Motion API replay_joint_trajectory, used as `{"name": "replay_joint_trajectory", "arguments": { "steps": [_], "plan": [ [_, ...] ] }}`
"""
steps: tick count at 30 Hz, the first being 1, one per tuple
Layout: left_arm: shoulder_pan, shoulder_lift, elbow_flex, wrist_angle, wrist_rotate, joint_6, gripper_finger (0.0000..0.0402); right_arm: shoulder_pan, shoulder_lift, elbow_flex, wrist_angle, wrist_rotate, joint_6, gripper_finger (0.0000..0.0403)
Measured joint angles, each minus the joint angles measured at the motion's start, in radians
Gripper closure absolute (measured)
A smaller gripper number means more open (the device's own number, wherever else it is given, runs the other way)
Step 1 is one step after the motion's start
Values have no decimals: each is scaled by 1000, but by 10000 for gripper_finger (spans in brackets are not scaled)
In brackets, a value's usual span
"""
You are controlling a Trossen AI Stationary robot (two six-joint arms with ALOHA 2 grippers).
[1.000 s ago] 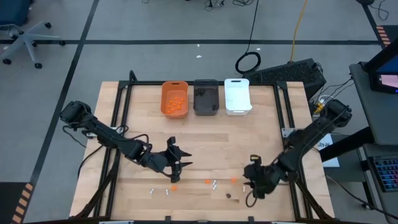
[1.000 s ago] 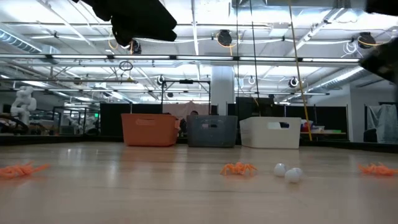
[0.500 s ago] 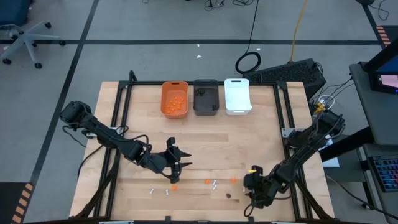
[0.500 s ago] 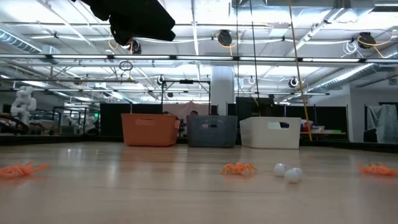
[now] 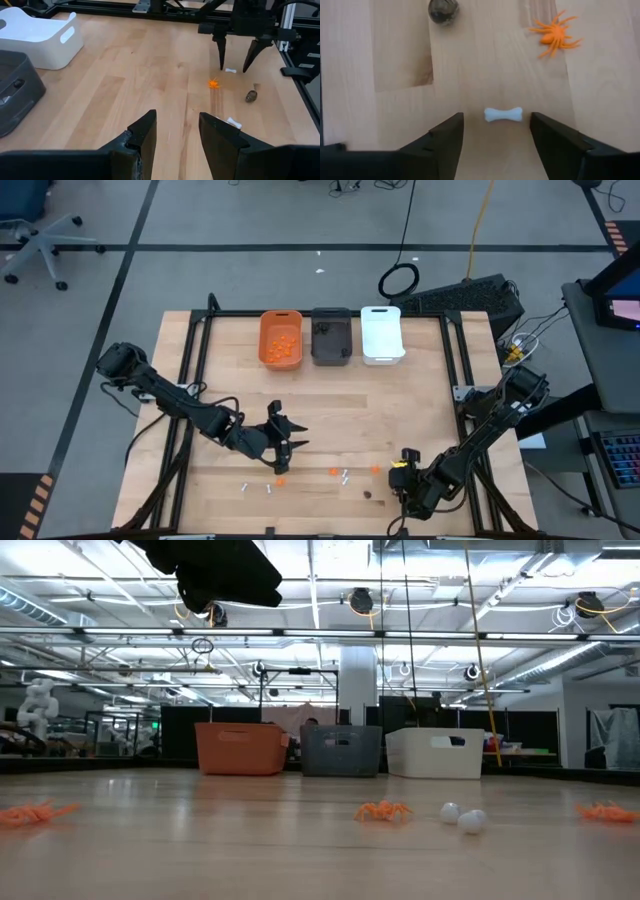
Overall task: Sort Halloween decoration
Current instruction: Put the white bone toy into the white bin
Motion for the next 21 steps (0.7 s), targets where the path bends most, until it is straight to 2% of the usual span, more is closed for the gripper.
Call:
{"name": "replay_joint_trajectory", "arguments": {
  "steps": [5, 14, 21],
  "plan": [
    [0, 0, 0, 0, 0, 3, 256, 0, 1, 1, -1, 5, -30, 201],
    [0, 0, 0, 0, -10, 24, 256, -1, 24, 2, 3, 49, -57, 201],
    [0, 0, 0, 0, -22, 27, 256, -2, 27, 2, 2, 74, -89, 219]
  ]
}}
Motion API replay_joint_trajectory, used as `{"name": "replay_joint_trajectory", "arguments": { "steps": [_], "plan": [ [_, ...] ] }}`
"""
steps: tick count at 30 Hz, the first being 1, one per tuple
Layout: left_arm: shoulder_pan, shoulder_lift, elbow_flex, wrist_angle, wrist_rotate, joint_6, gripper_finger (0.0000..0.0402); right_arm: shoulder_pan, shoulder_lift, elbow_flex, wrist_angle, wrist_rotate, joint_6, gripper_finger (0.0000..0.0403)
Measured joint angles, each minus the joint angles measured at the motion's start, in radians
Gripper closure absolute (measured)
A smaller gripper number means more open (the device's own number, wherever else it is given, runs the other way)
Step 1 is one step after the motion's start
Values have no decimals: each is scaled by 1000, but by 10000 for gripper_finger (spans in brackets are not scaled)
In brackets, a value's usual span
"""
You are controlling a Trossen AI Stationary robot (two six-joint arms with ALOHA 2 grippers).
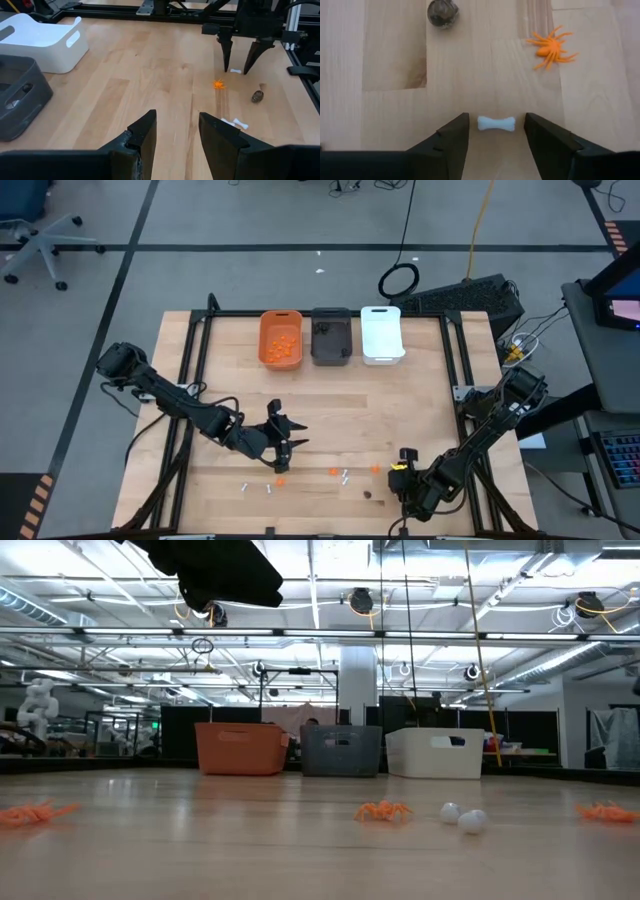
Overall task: Sort Halloween decoration
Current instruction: Put the white bone toy into the white bin
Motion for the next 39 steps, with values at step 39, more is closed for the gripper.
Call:
{"name": "replay_joint_trajectory", "arguments": {
  "steps": [39],
  "plan": [
    [0, 0, 0, 0, 0, -2, 256, -3, 2, 124, -128, 42, -189, 331]
  ]
}}
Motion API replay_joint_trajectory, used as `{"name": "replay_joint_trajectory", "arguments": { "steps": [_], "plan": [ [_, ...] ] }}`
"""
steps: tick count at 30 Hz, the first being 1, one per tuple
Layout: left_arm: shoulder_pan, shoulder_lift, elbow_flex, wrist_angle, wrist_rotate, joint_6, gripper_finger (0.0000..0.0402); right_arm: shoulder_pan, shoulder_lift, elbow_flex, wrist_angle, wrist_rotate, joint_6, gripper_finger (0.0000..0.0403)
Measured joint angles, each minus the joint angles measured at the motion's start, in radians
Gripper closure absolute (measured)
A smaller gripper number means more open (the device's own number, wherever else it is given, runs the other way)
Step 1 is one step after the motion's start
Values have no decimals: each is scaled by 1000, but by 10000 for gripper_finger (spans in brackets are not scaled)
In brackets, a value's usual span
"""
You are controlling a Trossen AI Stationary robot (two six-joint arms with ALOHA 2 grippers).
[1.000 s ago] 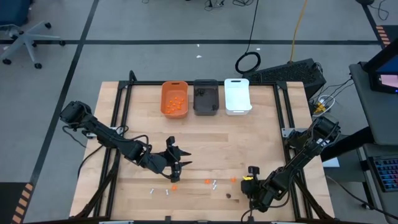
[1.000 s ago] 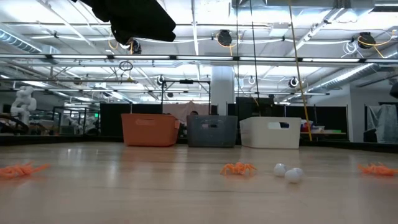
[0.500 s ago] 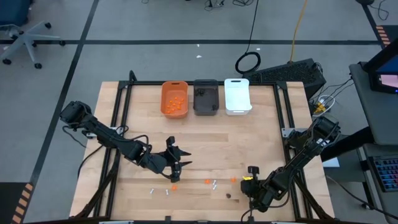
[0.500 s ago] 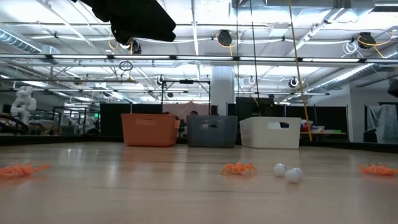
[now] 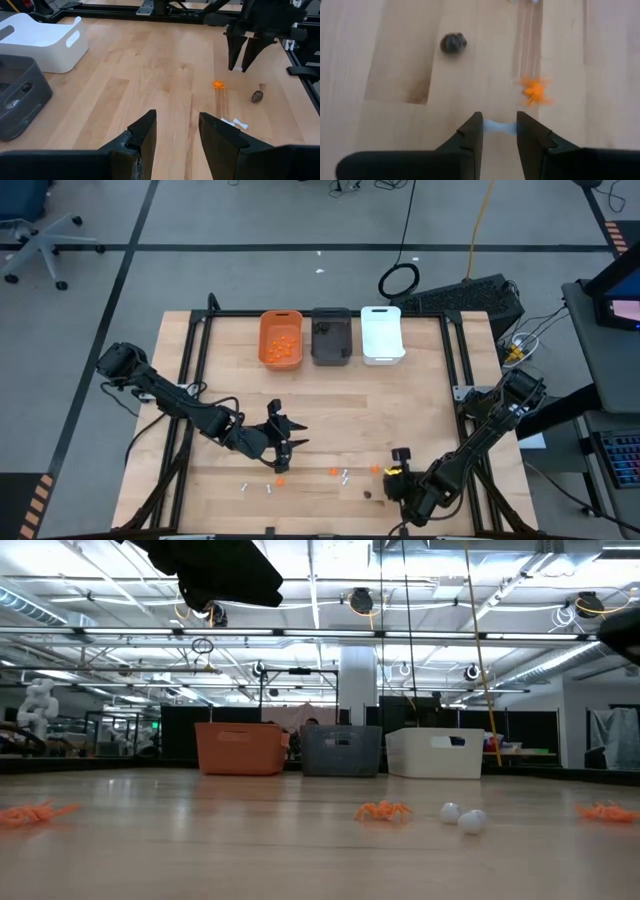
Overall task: Sort Halloween decoration
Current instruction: Put the white bone toy into the white bin
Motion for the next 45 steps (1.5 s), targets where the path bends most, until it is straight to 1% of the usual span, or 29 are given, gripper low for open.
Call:
{"name": "replay_joint_trajectory", "arguments": {
  "steps": [6, 16, 19, 23, 28, 31, 34, 37, 40, 45],
  "plan": [
    [0, 0, 0, 0, 0, -1, 256, 0, -1, 41, -25, 83, -187, 332],
    [0, 0, 0, 0, 0, -5, 256, -1, -2, 124, -23, 324, -443, 332],
    [0, 0, 0, 0, 0, -5, 256, -12, -2, 162, -21, 377, -514, 332],
    [0, 0, 0, 0, 0, -5, 256, -39, -3, 222, -20, 410, -617, 332],
    [0, 0, 0, 0, 0, 3, 256, -68, -3, 293, -15, 411, -749, 332],
    [0, 0, 0, -4, 0, 3, 256, -83, -4, 310, -13, 411, -800, 332],
    [0, 0, 0, -4, 0, 3, 256, -100, -4, 310, -17, 409, -819, 332],
    [0, 0, 0, -4, 0, 3, 256, -120, -4, 310, -17, 408, -800, 332],
    [0, 0, 0, -4, 0, 3, 256, -138, -4, 310, -17, 407, -748, 332],
    [0, 0, 0, -4, 0, 4, 256, -162, -4, 310, -39, 406, -616, 332]
  ]
}}
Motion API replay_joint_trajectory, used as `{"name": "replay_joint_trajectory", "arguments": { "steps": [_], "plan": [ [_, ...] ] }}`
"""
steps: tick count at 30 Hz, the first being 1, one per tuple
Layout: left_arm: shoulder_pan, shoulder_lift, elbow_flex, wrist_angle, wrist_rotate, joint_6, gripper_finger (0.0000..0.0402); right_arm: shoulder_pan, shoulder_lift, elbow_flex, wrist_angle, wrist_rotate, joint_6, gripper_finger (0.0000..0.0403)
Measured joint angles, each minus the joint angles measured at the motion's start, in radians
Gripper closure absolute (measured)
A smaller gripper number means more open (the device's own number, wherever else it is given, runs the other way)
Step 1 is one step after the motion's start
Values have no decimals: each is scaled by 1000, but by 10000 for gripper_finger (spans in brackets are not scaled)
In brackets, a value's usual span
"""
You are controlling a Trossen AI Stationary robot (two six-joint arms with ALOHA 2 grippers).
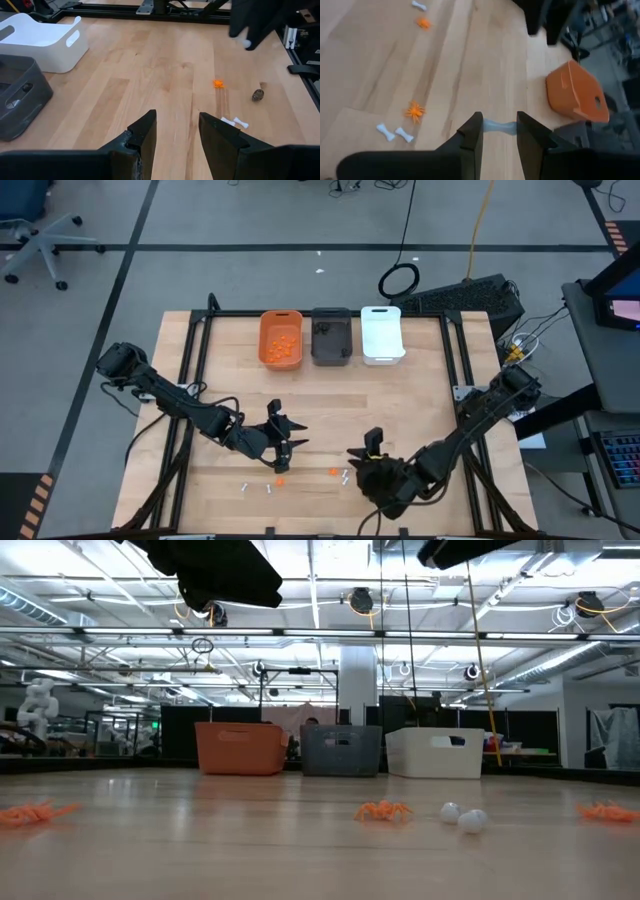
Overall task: Sort Halloween decoration
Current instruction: Put the white bone toy into the white bin
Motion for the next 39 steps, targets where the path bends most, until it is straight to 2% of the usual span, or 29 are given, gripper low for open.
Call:
{"name": "replay_joint_trajectory", "arguments": {
  "steps": [4, 9, 17, 22, 27, 32, 39],
  "plan": [
    [0, 0, 0, -1, 0, 0, 256, -18, 0, 0, -67, 38, 79, 332],
    [0, 0, 0, -3, 27, 0, 256, -67, 0, 0, -191, 107, 99, 332],
    [0, 0, 0, -3, 30, -2, 256, -229, -11, -1, -362, 104, -10, 332],
    [0, 0, 0, -3, 30, -7, 256, -359, -86, -1, -437, 62, -122, 332],
    [0, 0, 0, -3, 30, -7, 256, -542, -215, -1, -443, -66, -263, 332],
    [0, 0, 0, -3, 29, -7, 256, -785, -316, -2, -408, -310, -335, 332],
    [0, 0, 0, -4, 29, -7, 256, -1101, -362, -105, -220, -700, -393, 332]
  ]
}}
